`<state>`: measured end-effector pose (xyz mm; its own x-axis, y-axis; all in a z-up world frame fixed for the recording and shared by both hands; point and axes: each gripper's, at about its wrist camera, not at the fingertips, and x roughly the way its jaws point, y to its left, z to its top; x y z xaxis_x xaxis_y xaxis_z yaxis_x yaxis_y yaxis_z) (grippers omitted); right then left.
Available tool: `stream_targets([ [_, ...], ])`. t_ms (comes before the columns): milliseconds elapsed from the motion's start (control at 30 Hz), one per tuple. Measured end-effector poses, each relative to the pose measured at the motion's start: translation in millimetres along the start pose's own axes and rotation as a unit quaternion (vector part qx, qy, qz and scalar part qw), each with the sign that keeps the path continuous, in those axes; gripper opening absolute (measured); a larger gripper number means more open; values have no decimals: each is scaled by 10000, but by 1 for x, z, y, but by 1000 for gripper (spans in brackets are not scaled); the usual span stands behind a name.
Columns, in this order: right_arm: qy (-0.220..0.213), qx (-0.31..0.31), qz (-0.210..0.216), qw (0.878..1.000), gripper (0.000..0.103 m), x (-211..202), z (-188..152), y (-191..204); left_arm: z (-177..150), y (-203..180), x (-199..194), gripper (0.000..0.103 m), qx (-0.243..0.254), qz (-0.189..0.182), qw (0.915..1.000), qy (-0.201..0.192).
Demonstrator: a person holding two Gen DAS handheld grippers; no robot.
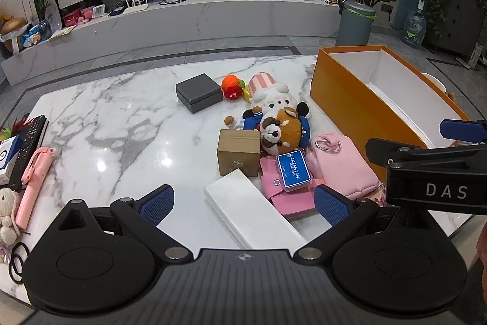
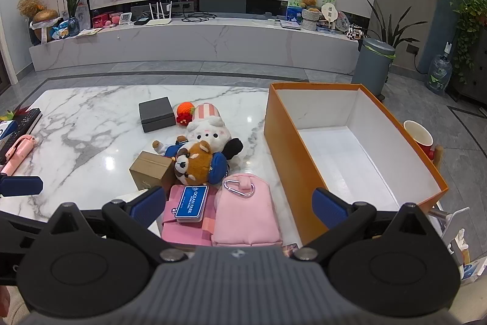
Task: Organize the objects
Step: 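Move the left tool toward the white box while the right tool approaches the pink pouch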
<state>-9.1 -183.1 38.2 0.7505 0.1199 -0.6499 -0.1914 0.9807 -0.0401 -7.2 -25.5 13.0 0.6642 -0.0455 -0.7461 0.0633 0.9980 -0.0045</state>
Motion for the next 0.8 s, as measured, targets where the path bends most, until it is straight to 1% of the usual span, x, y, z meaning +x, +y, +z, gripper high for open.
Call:
stream_targets([
  [400, 62, 21, 20, 10000, 102, 5, -4, -3, -2, -5, 1, 103, 121, 10, 9999, 23],
  [600, 116, -12, 9, 9999, 102, 11, -9, -6, -10, -6, 8, 103, 30, 28, 9999, 98],
  [800, 298, -40, 22, 9995, 102, 26, -20, -10, -18, -3, 19, 103, -55, 94, 9996, 242],
])
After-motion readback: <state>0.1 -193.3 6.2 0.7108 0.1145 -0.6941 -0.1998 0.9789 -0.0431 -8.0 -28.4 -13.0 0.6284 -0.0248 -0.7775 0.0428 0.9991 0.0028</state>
